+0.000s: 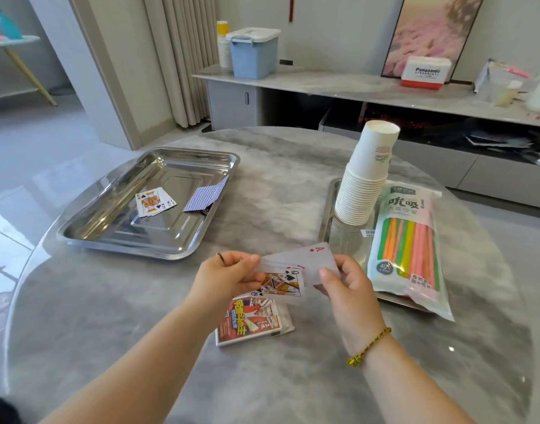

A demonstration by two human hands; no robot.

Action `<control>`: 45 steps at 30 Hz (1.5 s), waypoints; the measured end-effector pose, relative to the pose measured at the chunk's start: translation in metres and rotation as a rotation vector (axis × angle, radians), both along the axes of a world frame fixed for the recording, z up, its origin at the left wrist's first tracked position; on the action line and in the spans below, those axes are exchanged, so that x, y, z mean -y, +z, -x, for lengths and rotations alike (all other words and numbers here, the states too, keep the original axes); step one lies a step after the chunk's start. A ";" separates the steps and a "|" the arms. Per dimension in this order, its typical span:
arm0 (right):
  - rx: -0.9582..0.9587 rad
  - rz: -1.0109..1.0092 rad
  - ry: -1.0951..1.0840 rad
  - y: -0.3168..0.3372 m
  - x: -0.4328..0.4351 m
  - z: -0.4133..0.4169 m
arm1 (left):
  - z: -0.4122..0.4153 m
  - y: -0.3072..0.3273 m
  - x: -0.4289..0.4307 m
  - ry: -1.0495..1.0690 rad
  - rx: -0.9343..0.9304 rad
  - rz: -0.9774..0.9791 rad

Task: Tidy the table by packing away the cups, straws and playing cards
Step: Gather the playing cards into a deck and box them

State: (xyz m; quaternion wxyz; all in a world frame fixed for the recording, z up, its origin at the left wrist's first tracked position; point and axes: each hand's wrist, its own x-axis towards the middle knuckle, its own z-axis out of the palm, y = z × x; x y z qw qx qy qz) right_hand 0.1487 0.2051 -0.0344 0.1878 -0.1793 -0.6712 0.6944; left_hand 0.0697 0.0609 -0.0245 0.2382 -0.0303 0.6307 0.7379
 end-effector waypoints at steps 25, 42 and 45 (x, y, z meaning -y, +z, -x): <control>0.107 -0.159 0.061 -0.022 -0.009 0.000 | -0.012 -0.005 -0.062 -0.137 -0.368 0.174; 0.219 -0.394 0.048 -0.027 -0.019 -0.003 | 0.002 -0.027 -0.044 -0.552 -0.736 0.596; 0.161 -0.265 -0.018 -0.022 -0.018 -0.001 | 0.001 -0.016 -0.040 -0.425 -0.725 0.562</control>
